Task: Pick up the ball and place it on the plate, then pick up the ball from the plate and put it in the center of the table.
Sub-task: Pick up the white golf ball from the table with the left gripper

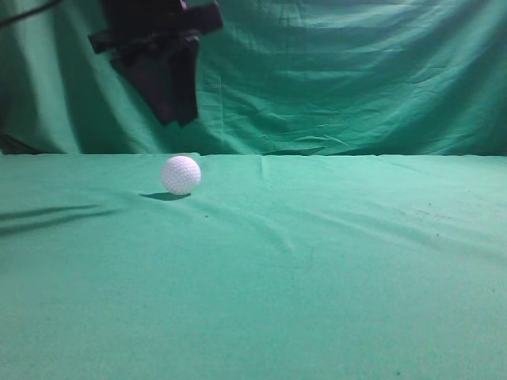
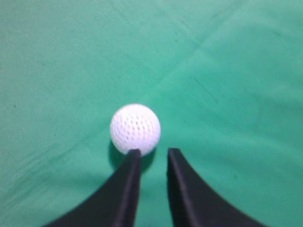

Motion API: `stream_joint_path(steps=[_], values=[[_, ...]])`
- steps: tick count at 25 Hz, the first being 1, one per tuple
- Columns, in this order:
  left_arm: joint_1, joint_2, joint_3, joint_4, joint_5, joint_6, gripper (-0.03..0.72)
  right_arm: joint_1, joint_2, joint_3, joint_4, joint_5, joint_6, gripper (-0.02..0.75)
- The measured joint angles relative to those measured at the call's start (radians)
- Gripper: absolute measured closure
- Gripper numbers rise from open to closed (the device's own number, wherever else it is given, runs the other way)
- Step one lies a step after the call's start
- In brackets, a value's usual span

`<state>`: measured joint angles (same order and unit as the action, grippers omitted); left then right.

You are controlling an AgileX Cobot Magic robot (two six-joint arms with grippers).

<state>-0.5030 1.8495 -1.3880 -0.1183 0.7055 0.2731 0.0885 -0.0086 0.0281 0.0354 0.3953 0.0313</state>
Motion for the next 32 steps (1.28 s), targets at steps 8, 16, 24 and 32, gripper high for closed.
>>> stream_joint_path(steps=[8, 16, 24, 32], values=[[0.000, 0.133, -0.093, 0.038, 0.027, -0.140, 0.027, 0.000, 0.000, 0.000, 0.000, 0.000, 0.000, 0.692], [0.000, 0.195, -0.095, 0.074, 0.018, -0.144, 0.120, 0.000, 0.000, 0.000, 0.000, 0.000, 0.000, 0.692], [0.000, 0.216, -0.095, 0.074, -0.017, -0.144, 0.146, 0.000, 0.000, 0.000, 0.000, 0.000, 0.002, 0.692], [0.000, 0.216, -0.095, 0.074, -0.024, -0.144, 0.370, 0.000, 0.000, 0.000, 0.000, 0.000, 0.004, 0.692]])
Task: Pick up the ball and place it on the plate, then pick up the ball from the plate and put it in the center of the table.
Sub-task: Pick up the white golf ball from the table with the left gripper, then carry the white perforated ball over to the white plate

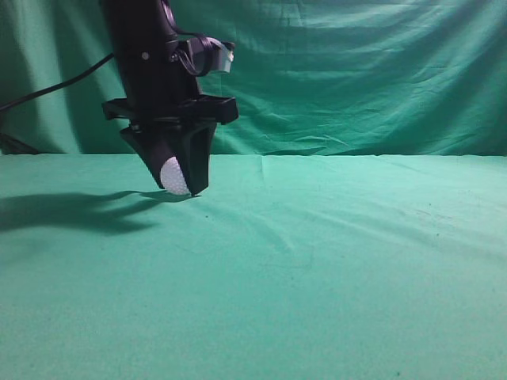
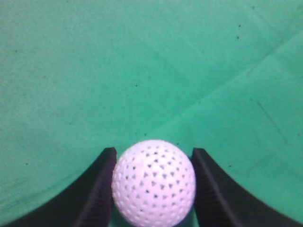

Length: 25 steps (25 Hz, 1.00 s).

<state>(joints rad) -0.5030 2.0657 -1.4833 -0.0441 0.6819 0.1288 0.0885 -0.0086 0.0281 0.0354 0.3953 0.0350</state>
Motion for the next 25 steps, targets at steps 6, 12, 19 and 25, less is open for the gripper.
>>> stream_joint_path(steps=[6, 12, 19, 25], values=[[0.000, -0.004, -0.002, 0.003, 0.023, 0.000, 0.377, 0.000, 0.000, 0.000, 0.000, 0.000, 0.000, 0.692], [-0.001, -0.103, -0.002, 0.073, 0.112, -0.111, 0.377, 0.000, 0.000, 0.000, 0.000, 0.000, 0.000, 0.692], [-0.001, -0.301, 0.002, 0.221, 0.265, -0.213, 0.377, 0.000, 0.000, 0.000, 0.000, 0.000, 0.000, 0.692], [0.018, -0.511, 0.182, 0.245, 0.195, -0.261, 0.377, 0.000, 0.000, 0.000, 0.000, 0.000, 0.000, 0.692]])
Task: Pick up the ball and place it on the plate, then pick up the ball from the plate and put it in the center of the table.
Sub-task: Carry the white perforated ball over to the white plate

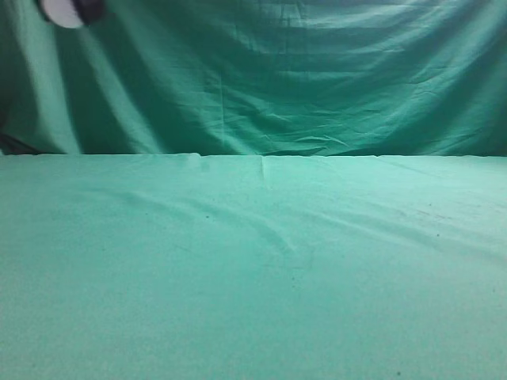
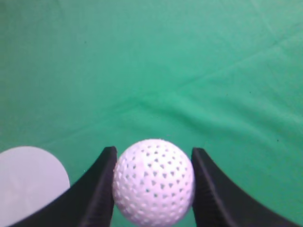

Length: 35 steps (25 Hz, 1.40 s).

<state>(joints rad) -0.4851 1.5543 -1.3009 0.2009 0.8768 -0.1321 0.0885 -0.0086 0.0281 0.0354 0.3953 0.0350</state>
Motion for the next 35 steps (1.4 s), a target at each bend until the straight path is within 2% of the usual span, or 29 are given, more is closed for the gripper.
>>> stream_joint_path(steps=[4, 9, 14, 18, 26, 29, 35], values=[[0.088, -0.113, 0.150, 0.000, -0.023, -0.046, 0.377, 0.000, 0.000, 0.000, 0.000, 0.000, 0.000, 0.692], [0.243, -0.190, 0.212, 0.000, -0.034, -0.067, 0.377, 0.000, 0.000, 0.000, -0.004, -0.025, 0.000, 0.692], [0.398, -0.196, 0.224, 0.000, -0.046, -0.092, 0.377, 0.000, 0.000, 0.000, 0.068, -0.217, 0.000, 0.692], [0.472, -0.182, 0.228, 0.023, -0.048, -0.093, 0.377, 0.000, 0.000, 0.000, 0.120, -0.346, 0.000, 0.692], [0.496, -0.051, 0.228, 0.075, -0.065, -0.094, 0.377, 0.000, 0.000, -0.014, 0.130, -0.372, -0.002, 0.692], [0.496, 0.011, 0.228, 0.082, -0.101, -0.098, 0.377, 0.000, 0.021, -0.112, 0.101, -0.259, -0.042, 0.692], [0.500, 0.103, 0.228, 0.098, -0.190, -0.098, 0.377, 0.000, 0.271, -0.339, 0.013, 0.092, -0.077, 0.692]])
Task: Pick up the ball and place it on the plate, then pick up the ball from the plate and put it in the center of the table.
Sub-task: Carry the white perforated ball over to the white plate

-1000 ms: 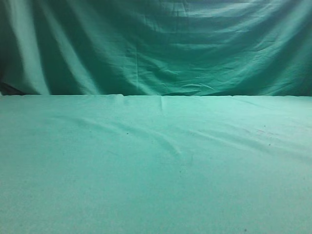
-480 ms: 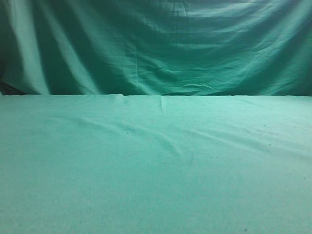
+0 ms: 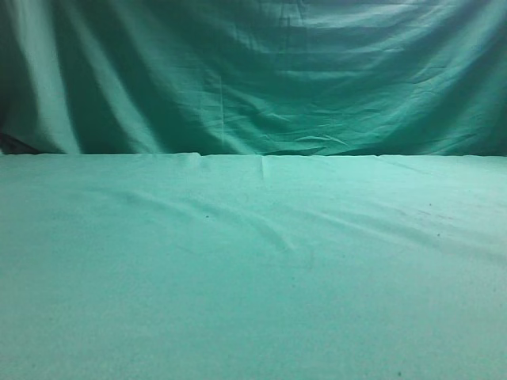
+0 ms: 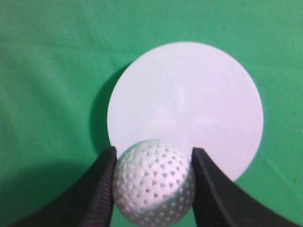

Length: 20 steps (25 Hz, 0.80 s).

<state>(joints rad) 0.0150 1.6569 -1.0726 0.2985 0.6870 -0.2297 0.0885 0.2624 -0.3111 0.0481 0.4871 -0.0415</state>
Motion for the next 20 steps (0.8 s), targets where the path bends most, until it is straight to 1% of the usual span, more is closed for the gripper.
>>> stream_joint_path(steps=[2, 6, 10, 20], values=[[0.000, 0.018, 0.000, 0.003, -0.028, 0.000, 0.377, 0.000, 0.084, -0.032, 0.009, 0.048, 0.008, 0.692], [0.000, 0.030, 0.000, 0.025, -0.059, -0.002, 0.377, 0.000, 0.174, -0.039, 0.045, 0.149, 0.012, 0.692], [0.000, 0.041, 0.000, 0.075, -0.062, -0.037, 0.377, 0.000, 0.231, -0.050, 0.050, 0.205, -0.063, 0.692], [0.000, 0.100, 0.000, 0.137, -0.072, -0.052, 0.377, 0.000, 0.354, -0.134, 0.050, 0.266, -0.139, 0.692]])
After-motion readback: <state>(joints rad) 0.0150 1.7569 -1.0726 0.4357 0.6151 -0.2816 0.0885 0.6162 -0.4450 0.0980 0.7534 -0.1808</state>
